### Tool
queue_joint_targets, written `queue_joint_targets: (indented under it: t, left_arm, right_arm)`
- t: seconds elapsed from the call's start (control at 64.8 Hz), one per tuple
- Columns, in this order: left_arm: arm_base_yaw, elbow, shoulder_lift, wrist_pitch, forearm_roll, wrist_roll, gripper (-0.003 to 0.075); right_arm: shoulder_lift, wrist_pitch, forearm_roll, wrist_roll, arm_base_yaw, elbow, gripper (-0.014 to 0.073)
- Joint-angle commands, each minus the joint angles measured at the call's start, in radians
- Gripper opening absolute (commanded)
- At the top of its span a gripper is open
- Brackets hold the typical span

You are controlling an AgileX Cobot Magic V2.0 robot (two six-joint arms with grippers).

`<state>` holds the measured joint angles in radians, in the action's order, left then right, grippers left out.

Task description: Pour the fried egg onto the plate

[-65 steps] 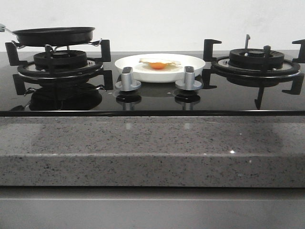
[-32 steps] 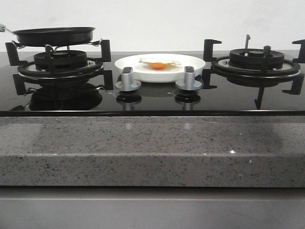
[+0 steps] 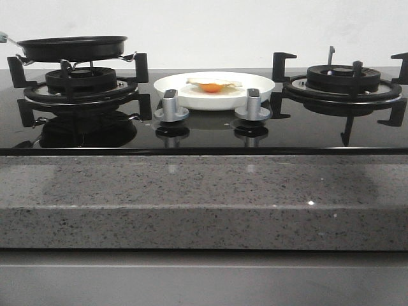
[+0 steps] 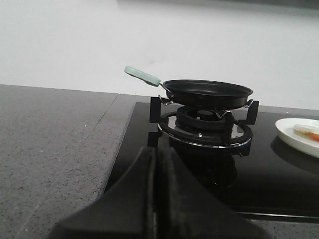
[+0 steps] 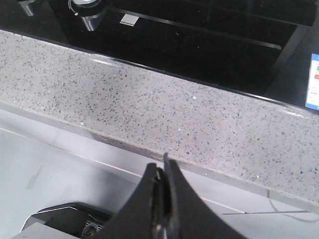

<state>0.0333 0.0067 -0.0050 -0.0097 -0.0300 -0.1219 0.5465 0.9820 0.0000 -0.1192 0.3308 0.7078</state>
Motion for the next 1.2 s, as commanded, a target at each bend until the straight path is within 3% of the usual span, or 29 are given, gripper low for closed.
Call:
queue_joint_targets:
  t: [0.0,0.386,0.787,1.034,1.189]
  left_arm:
    - [0.007,0.004,-0.020,-0.086,-0.001,-0.010,-0.0019]
    - [0.007,0.004,-0.020,-0.086,-0.001,-0.010,-0.0019]
    - [0.005,0.004,-0.020,-0.086,-0.001,-0.010,-0.0019]
    - [0.005,0.004,-0.020,-0.086,-0.001,-0.010,-0.0019]
    - [0.005,0.004,-0.020,-0.086,-0.001,-0.010,-0.0019]
  right_arm:
    - [0.002,-0.051,-0.017,0.009,0.003,0.024,-0.0067]
    - [-0.044,-0.089,-0.068,0.009,-0.028,-0.009,-0.0067]
    - [-0.421,-0.794,-0.007,0.053,-0.286,-0.532,-0.0067]
    - [-0.548,-1.020,0.009,0.053,-0.331,-0.729,-0.0067]
    - [-0.575,-1.017,0.009,0.053,-0.338,-0.730,-0.0067]
